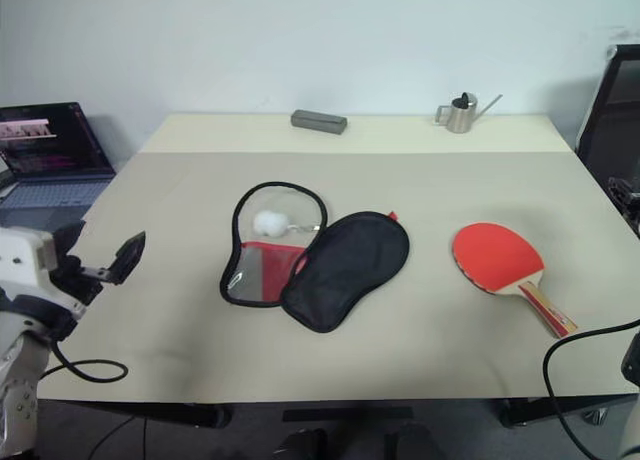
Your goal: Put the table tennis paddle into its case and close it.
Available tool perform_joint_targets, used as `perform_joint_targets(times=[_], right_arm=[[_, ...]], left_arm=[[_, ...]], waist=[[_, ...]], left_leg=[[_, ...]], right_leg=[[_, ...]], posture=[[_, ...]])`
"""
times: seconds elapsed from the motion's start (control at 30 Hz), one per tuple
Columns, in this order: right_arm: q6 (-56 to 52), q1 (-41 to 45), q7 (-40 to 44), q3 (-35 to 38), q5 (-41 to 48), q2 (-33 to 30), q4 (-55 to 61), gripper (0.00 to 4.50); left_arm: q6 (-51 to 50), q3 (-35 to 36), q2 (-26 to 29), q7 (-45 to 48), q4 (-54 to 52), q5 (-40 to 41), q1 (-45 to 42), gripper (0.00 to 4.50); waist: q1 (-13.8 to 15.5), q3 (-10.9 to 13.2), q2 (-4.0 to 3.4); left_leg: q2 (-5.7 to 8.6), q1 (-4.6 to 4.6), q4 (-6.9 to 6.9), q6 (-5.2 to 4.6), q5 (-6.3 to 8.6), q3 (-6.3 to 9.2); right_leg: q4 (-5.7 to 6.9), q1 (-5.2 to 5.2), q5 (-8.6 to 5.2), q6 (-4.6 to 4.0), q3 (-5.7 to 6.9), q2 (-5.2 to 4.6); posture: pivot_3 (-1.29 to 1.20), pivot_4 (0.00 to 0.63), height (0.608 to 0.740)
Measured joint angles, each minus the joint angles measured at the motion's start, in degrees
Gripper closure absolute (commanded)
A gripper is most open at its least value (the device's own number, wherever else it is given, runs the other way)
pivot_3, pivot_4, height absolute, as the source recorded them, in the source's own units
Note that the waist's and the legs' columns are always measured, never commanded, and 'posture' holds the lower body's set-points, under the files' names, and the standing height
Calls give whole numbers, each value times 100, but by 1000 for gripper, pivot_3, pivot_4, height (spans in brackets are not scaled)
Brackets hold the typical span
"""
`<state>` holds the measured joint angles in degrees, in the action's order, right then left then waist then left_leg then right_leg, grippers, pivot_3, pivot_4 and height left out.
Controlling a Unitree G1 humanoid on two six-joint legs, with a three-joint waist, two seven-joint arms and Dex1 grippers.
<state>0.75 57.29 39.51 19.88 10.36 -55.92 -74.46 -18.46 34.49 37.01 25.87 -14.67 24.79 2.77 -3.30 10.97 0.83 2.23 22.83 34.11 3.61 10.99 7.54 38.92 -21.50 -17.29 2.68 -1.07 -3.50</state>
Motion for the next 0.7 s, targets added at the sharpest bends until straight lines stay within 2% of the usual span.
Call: perform_joint_targets(times=[0.23, 0.47, 0.7], right_arm=[[-18, 126, 190, -94, -61, 6, 27, 2306], [-120, 193, 577, -109, -21, 125, 183, 2306], [-478, -47, 1520, -459, -74, 501, 600, 2306]], left_arm=[[188, 10, 3, 121, 543, -73, -252, 0], [304, 6, 14, 340, 597, 12, -471, 0], [270, 13, 286, 624, 774, 139, -526, 0]], waist=[[43, 0, 1], [28, 0, 1], [19, 0, 1]], left_leg=[[2, 1, 2, 0, 0, 2], [1, 1, 1, 0, 0, 2], [-1, -1, 2, 0, 0, 4]], right_leg=[[-1, 3, 3, 4, 1, 0], [-2, 1, 3, 4, 1, 0], [1, 2, 4, 4, 2, 2]], posture=[[0, 150, 740], [0, 150, 740], [0, 150, 740]])
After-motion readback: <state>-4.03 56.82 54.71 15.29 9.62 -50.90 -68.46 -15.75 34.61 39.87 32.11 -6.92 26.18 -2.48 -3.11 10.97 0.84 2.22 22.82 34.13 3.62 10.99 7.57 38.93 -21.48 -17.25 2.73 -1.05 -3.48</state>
